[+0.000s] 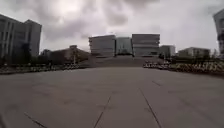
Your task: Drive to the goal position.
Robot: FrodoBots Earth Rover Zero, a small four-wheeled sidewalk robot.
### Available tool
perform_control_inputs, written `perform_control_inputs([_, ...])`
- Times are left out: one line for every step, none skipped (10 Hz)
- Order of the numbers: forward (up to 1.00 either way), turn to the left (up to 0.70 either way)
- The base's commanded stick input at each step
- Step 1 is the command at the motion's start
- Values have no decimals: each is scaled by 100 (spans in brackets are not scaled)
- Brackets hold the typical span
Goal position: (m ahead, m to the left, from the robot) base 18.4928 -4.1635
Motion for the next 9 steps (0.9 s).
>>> perform_control_inputs([70,0])
perform_control_inputs([70,0])
perform_control_inputs([70,0])
perform_control_inputs([70,0])
perform_control_inputs([70,0])
perform_control_inputs([70,0])
perform_control_inputs([70,0])
perform_control_inputs([70,0])
perform_control_inputs([70,0])
